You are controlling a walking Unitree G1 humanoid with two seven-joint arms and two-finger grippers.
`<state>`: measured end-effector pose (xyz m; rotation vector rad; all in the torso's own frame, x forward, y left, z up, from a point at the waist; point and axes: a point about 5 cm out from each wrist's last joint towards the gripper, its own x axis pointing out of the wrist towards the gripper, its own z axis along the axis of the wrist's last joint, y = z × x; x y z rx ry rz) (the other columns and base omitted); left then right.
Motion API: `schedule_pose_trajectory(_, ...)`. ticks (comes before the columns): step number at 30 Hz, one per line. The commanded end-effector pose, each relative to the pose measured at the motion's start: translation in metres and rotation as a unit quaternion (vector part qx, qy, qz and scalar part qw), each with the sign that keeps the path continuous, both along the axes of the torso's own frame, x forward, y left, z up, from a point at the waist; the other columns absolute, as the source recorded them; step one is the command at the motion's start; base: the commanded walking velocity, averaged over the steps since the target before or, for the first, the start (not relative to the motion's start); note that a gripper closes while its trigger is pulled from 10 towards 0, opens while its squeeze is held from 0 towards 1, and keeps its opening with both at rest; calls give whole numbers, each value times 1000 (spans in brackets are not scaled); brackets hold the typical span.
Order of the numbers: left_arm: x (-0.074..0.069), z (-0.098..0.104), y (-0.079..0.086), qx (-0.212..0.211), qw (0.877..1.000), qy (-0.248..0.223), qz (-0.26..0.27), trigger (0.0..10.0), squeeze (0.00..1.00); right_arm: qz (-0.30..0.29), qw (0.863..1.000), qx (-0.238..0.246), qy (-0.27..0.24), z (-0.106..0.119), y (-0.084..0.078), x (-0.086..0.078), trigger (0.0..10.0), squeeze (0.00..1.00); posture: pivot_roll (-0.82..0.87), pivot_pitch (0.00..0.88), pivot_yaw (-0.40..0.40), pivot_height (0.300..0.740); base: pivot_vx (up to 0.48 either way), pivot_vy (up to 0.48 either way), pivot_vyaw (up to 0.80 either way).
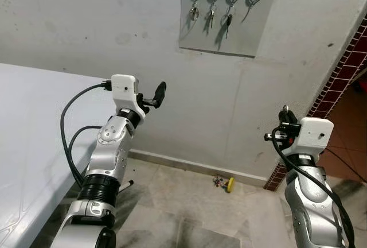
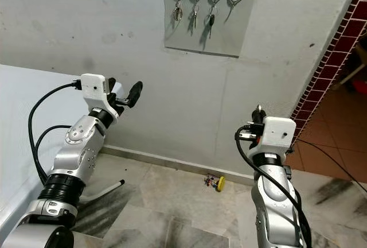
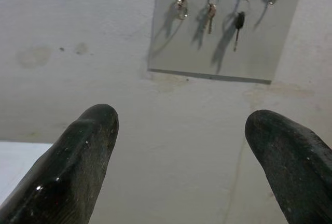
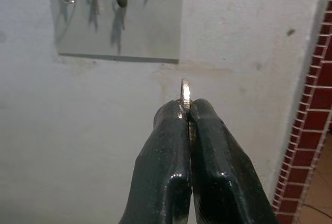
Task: Hang keys on a hook
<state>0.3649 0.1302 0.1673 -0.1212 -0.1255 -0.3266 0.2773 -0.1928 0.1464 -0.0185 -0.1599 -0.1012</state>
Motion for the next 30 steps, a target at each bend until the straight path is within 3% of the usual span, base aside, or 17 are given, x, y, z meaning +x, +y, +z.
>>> schedule_pose_trajectory(1,-1,3,2,6,1000,-2,-1,10000,0,9,1000,-4,-17,8,2,0,10000,0,-86,8,-10,740,424,0,0)
schedule_pose_trajectory(30,-2,2,-2,14,1000,8,-12,10000,0,28,999,-2,-24,8,3,-4,10000,0,-88,5,-6,740,460,0,0)
